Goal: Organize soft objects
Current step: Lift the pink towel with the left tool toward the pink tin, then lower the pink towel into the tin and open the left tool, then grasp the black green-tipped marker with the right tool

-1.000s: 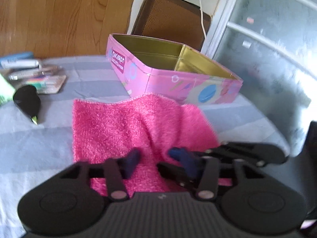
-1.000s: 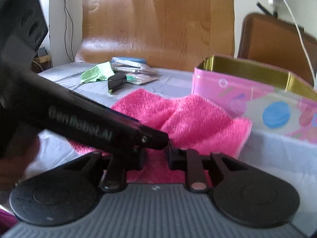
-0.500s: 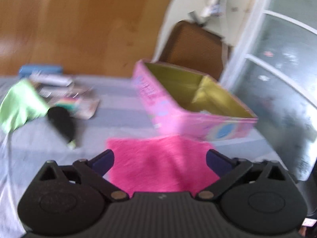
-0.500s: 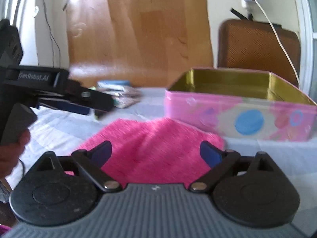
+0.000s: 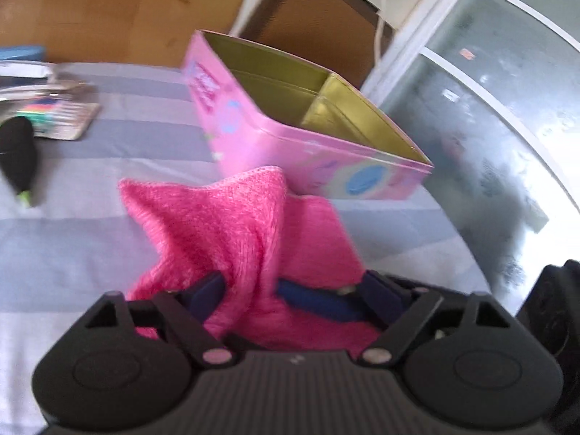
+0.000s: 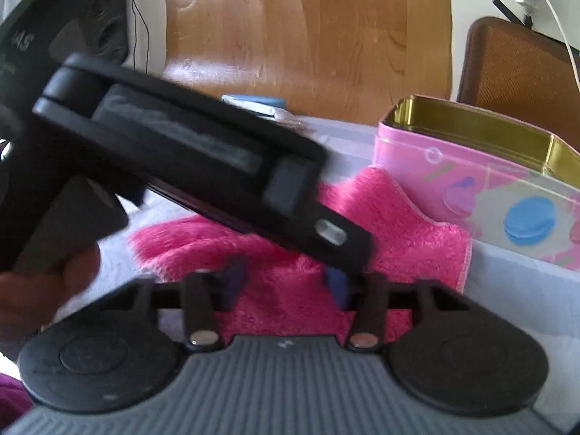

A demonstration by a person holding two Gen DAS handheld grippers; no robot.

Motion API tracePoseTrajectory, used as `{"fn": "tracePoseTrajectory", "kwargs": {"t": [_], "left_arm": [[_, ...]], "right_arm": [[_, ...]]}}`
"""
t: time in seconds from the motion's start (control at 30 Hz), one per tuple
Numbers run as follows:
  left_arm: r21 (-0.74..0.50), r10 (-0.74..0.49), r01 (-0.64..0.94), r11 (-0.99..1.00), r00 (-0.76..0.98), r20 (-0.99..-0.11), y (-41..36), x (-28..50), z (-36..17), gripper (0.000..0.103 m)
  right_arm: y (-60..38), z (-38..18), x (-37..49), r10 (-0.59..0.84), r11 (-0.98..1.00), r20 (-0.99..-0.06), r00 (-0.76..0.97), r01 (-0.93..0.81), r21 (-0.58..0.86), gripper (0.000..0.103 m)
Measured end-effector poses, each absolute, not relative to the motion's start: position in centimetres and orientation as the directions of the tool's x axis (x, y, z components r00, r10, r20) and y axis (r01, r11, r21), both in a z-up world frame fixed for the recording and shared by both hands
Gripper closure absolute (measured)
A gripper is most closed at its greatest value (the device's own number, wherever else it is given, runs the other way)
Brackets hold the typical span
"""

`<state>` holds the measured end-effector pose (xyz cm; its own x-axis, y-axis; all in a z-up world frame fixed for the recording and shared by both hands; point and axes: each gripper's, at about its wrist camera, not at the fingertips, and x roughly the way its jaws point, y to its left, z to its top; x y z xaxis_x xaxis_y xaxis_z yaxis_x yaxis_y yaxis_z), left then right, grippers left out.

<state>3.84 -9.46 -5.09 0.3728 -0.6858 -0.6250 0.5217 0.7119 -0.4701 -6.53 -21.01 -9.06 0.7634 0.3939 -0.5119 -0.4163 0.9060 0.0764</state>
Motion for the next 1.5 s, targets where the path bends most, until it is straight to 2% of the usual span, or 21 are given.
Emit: {"fn": "tracePoseTrajectory", "kwargs": {"t": [0.1,0.17,0.37,0.63,0.73,0.83,0.87,0.9,0.93,1.03,1.17,1.3,1.4,1.5], "left_arm": [[-0.48,-0.699,0.533,0.697,0.358,-0.619,-10.1,3.9,-4.8,0.023],[-0.488,-0.713,0.541,0.685,0.36,-0.602,-10.0,3.7,-4.5,0.025],[-0.499,-0.782,0.609,0.616,0.397,-0.48,-9.7,2.3,0.0,0.025],[-0.371,-0.829,0.746,0.553,0.447,-0.336,-14.3,6.0,7.9,0.025],[-0.335,-0.83,0.765,0.55,0.459,-0.316,-17.1,8.8,8.2,0.024],[-0.343,-0.815,0.744,0.573,0.471,-0.338,-19.3,12.0,6.5,0.018],[-0.348,-0.797,0.723,0.597,0.482,-0.364,-20.1,13.2,5.4,0.014],[-0.352,-0.777,0.7,0.622,0.495,-0.389,-20.3,14.0,4.5,0.011],[-0.354,-0.757,0.676,0.646,0.508,-0.411,-20.5,14.8,3.5,0.011],[-0.389,-0.722,0.613,0.688,0.525,-0.45,-19.5,16.0,1.1,0.011],[-0.437,-0.725,0.578,0.689,0.543,-0.424,-15.3,14.7,0.1,0.011],[-0.456,-0.709,0.546,0.703,0.592,-0.383,-8.8,11.3,-0.5,0.007],[-0.409,-0.619,0.474,0.78,0.68,-0.393,-3.4,8.5,-1.7,0.007],[-0.367,-0.462,0.314,0.876,0.768,-0.444,2.2,6.8,-3.0,0.007]], "right_arm": [[-21.1,-9.0,-7.3,0.368,0.917,-0.492,0.789,-0.397,0.05,0.077],[-21.5,-8.9,-8.1,0.35,0.927,-0.464,0.814,-0.374,0.042,0.083],[-22.4,-6.4,-10.9,0.31,0.945,-0.28,0.909,-0.327,-0.016,0.084],[-24.6,-1.6,-8.2,0.141,0.976,-0.001,0.99,-0.139,-0.17,0.084],[-26.1,-1.3,-5.3,0.075,0.981,0.047,0.996,-0.065,-0.184,0.084],[-27.3,-2.4,-2.4,0.028,0.98,0.017,0.999,-0.024,-0.198,0.083],[-27.7,-3.2,-1.1,0.008,0.98,-0.02,1.0,-0.012,-0.201,0.076],[-27.9,-3.9,0.3,-0.009,0.979,-0.081,0.997,-0.008,-0.206,0.063],[-28.0,-4.6,1.5,-0.031,0.979,-0.133,0.991,0.004,-0.204,0.058],[-29.9,-5.7,1.8,-0.044,0.993,-0.2,0.979,0.022,-0.114,0.057],[-31.9,-5.2,0.0,-0.058,0.998,-0.176,0.983,0.057,-0.012,0.057],[-32.0,-4.3,-0.6,-0.001,0.995,-0.132,0.991,0.014,0.096,0.057],[-28.3,-3.7,0.0,0.096,0.99,-0.12,0.988,-0.083,0.11,0.058],[-23.5,-3.6,-0.6,0.245,0.968,-0.16,0.956,-0.234,0.086,0.058]]}}
